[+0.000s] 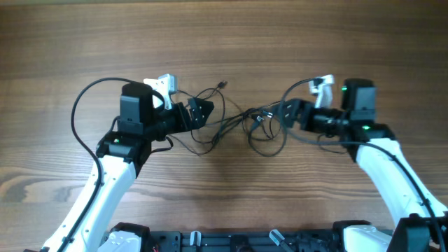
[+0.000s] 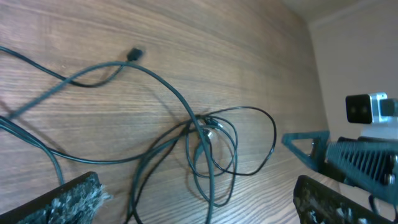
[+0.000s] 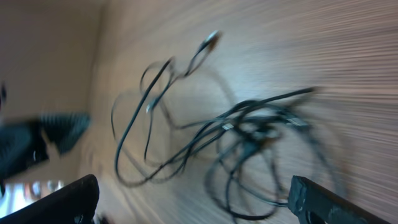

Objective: Untangle cables

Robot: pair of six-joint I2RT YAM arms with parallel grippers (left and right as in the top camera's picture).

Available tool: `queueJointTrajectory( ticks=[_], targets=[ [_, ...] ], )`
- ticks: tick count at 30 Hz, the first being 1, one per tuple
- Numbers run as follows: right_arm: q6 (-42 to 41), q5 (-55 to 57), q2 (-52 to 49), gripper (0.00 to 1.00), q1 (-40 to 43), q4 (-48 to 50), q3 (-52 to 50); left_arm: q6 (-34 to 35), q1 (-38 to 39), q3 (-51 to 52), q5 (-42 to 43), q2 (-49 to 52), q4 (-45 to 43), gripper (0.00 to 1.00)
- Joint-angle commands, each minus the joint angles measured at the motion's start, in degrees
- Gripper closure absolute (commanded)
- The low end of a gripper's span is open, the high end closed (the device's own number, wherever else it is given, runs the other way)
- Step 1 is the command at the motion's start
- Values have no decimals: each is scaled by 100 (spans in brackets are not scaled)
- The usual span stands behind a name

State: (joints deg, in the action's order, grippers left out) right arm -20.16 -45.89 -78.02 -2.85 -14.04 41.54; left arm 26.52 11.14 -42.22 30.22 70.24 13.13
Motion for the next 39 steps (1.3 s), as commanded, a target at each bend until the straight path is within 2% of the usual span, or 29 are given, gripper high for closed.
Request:
queueJointTrajectory(
  ticks=[1, 4, 7, 9, 12, 14, 15, 17, 18, 20, 21, 22, 23, 24, 26, 28, 32, 34, 39],
  targets=[
    [629, -90, 87, 0, -737, 227, 2, 605, 188, -20, -920, 28, 15, 0],
    [321, -85, 101, 0, -1281, 603, 2, 1912, 160, -20, -2218, 28, 337, 0],
    [50, 236, 98, 0, -1792, 844, 2, 3261, 133, -15, -3106, 28, 782, 0],
    [66, 1141, 70, 0, -2367, 951, 2, 3565, 160, -13, -2994, 28, 673, 0],
    [39, 2459, -177, 0, -3165, 1268, 2, 3519, 310, -13, -2813, 39, 892, 0],
    [-199, 2824, -474, 32, -3536, 1624, 2, 3523, 402, -13, -2813, 92, 1161, 0],
    [-511, 3062, -647, 40, -3657, 1786, 2, 3523, 435, -11, -2813, 131, 1266, 0],
    [-1108, 3536, -1143, 42, -3810, 2232, 2, 3534, 490, -11, -2806, 269, 1508, 0],
    [-1438, 3344, -1405, 49, -3812, 2601, 2, 3552, 490, -11, -2660, 367, 1578, 1],
    [-1453, 3029, -1543, 64, -3812, 3016, 2, 3567, 490, -11, -2227, 544, 1554, 4],
    [-1425, 3062, -1534, 82, -3810, 3233, 4, 3567, 490, -11, -2020, 651, 1534, 8],
    [-1429, 3082, -1456, 95, -3768, 3381, 15, 3567, 490, -11, -1845, 868, 1519, 16],
    [-1432, 3080, -1373, 96, -3722, 3392, 46, 3569, 490, -11, -1816, 1019, 1497, 21],
    [-1432, 3077, -1204, 95, -3611, 3379, 109, 3569, 490, -11, -1740, 1196, 1432, 31],
    [-1432, 3053, -907, 95, -3423, 3331, 203, 3567, 490, -11, -1401, 1582, 1172, 65],
    [-1429, 2702, -496, 96, -3115, 3324, 350, 3571, 490, -13, -1132, 2052, 907, 94],
    [-1241, 1604, 297, 96, -2090, 3112, 1054, 3569, 487, -11, -1115, 2865, 765, 96],
    [-909, 1582, 476, 96, -1646, 2835, 1405, 3569, 470, -11, -1115, 3073, 793, 96],
    [129, 1871, 575, 96, 125, 1644, 2863, 3519, 83, -13, -1252, 3139, 1167, 96]
  ],
)
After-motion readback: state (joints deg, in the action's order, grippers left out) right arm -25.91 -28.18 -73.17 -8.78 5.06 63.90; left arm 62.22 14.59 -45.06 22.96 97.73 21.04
